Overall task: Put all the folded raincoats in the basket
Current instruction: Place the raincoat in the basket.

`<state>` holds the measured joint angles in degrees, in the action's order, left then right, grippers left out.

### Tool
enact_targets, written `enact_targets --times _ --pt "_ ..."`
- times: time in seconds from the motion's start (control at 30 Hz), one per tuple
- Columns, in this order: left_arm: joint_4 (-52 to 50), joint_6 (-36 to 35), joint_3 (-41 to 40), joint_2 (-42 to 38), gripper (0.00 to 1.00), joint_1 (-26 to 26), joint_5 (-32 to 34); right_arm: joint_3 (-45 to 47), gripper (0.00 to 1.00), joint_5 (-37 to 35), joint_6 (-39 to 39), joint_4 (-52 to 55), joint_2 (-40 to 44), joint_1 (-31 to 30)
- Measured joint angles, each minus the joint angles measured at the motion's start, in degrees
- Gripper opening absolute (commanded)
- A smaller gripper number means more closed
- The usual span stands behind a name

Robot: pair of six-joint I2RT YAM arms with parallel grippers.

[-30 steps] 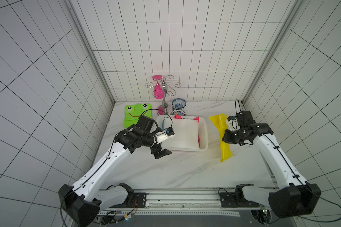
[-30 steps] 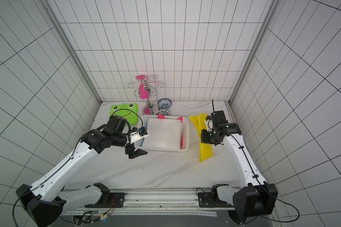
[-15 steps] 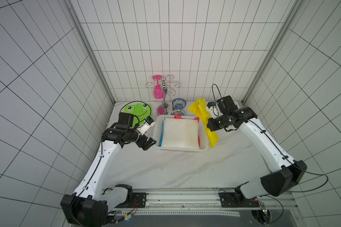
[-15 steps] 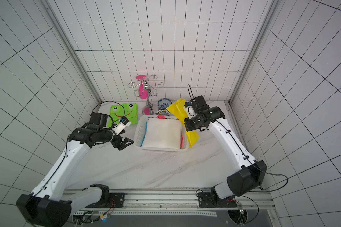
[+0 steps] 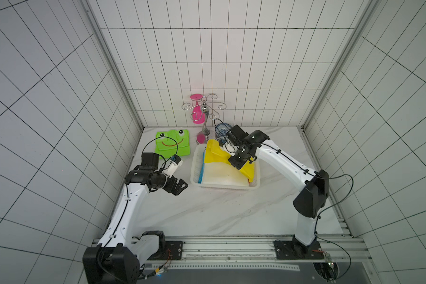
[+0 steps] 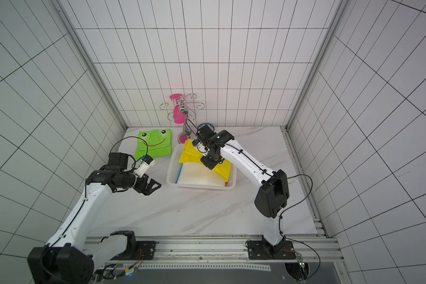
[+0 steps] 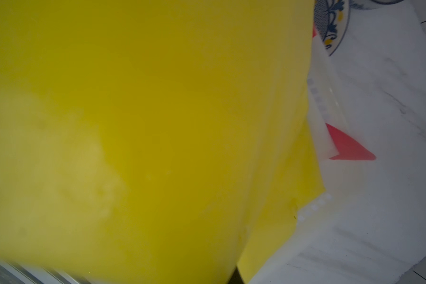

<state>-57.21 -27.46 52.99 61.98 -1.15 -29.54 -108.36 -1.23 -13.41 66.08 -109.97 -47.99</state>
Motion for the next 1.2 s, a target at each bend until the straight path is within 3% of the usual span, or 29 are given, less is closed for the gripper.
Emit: enact_targets --times 0.33,0.37,0.43,0.47,0.57,0.8,1.07,1.17,1.2 --pt "1.0 0.1 -1.6 -2.0 0.98 -0.1 -0.6 1.4 0.00 0.0 -7.8 1.4 -2.4 -5.4" --pt "1.0 0.1 -1.8 -2.0 0.98 -0.1 -0.7 1.4 0.08 -0.1 -8.4 1.6 -2.4 -5.6" --pt "1.0 0.1 -2.0 -2.0 0.98 -0.1 -0.8 1.4 0.33 -0.7 -9.2 2.1 -2.4 -6.1" --pt "0.9 0.1 -2.0 -2.0 0.98 -0.1 -0.9 1.4 0.39 -1.2 -9.5 2.4 -2.5 -6.2" --pt "0.7 -0.2 -2.0 -2.0 0.98 -0.1 -1.6 1.4 0.43 -2.3 -9.7 3.7 -3.0 -6.7" --pt "0.7 -0.9 -2.0 -1.8 0.98 -0.1 -2.3 1.3 0.49 -2.0 -6.1 5.7 -3.9 -6.6" --pt "1.4 -1.0 -2.0 0.3 0.98 -0.1 -2.2 -0.1 0.50 11.8 -1.6 9.0 -3.3 -3.8" --pt "2.7 -0.7 -2.0 1.0 0.97 -0.1 -1.9 0.0 0.48 18.5 1.8 7.6 -2.3 -1.4" --pt "3.1 -0.7 -2.0 1.2 0.97 -0.1 -1.8 0.0 0.42 20.4 3.2 6.5 -2.0 -0.4"
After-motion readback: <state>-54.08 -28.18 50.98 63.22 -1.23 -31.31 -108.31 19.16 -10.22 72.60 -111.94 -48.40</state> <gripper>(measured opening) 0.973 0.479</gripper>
